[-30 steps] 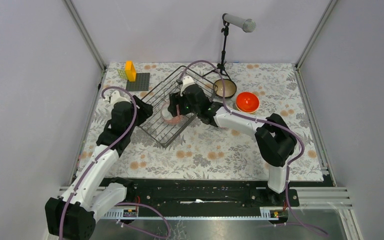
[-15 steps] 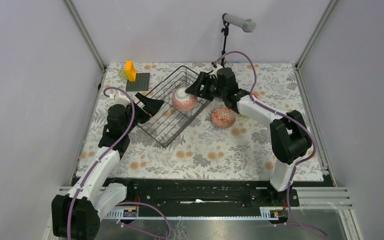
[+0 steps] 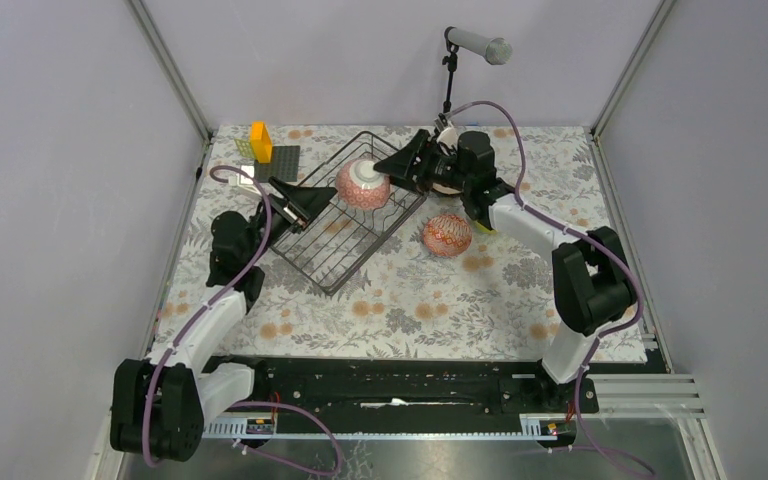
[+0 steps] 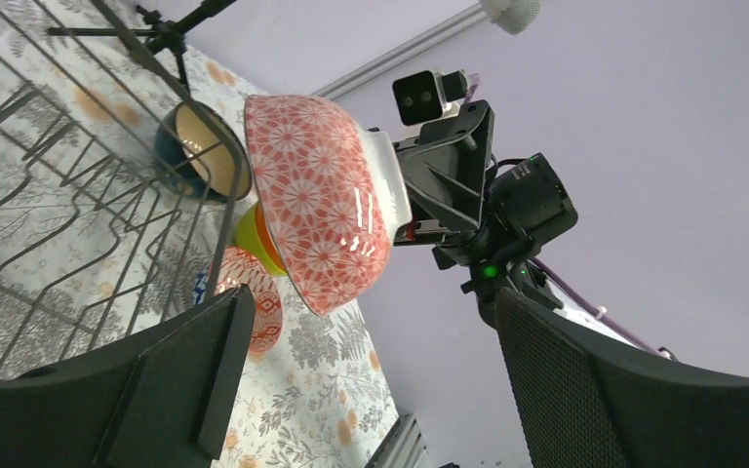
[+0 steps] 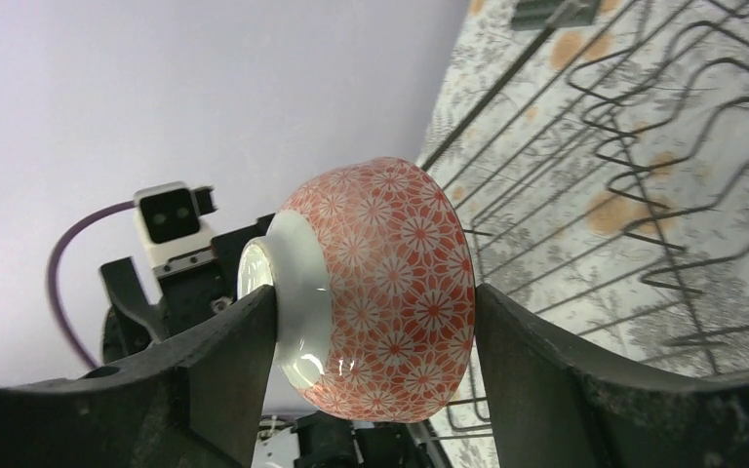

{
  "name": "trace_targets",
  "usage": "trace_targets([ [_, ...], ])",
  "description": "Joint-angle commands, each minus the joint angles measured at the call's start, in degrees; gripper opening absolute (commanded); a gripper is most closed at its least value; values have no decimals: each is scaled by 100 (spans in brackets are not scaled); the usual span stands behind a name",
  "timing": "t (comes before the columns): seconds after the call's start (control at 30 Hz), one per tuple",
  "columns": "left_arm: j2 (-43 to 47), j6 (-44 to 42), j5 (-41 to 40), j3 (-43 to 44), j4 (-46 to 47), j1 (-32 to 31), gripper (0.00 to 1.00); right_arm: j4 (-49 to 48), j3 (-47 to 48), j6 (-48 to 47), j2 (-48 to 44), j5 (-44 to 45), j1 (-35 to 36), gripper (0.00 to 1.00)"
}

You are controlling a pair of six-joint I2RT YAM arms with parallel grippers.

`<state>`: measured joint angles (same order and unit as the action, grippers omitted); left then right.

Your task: Unload the bowls from the dish rack

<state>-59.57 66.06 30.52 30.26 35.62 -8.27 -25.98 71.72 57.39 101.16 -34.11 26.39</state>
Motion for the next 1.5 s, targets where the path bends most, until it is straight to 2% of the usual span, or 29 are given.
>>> trace_targets([
  [0.0,-123,348,327,190,966,33,98,-1295,-74,658,-475,-549,13,28],
  [0.23,-507,912,599,150,1781,29,88,-1887,-127,979,-372,-839,19,27],
  [0.37,-672,1287,735,119,2426,30,76,-1849,-170,982,-319,-889,24,27],
  [0.67,-872,1876,890,239,3248,29,54,-2244,-224,1348,-205,-989,30,26],
  [0.83,-1173,2545,1027,498,4100,11,49,-2713,-281,1722,-166,-996,50,26],
  [1.07,-1314,2624,991,783,4238,-109,29,-2808,-185,1829,-70,-985,120,26],
  [1.33,-1618,2659,1104,1084,4405,-297,32,-2893,-148,1963,74,-1014,169,26],
  [1.4,-1674,2702,1092,1096,4510,-324,17,-2913,-150,1978,93,-1027,169,27],
  [1.47,-1689,2722,1087,1104,4558,-322,0,-2905,-173,1958,88,-1035,173,31],
])
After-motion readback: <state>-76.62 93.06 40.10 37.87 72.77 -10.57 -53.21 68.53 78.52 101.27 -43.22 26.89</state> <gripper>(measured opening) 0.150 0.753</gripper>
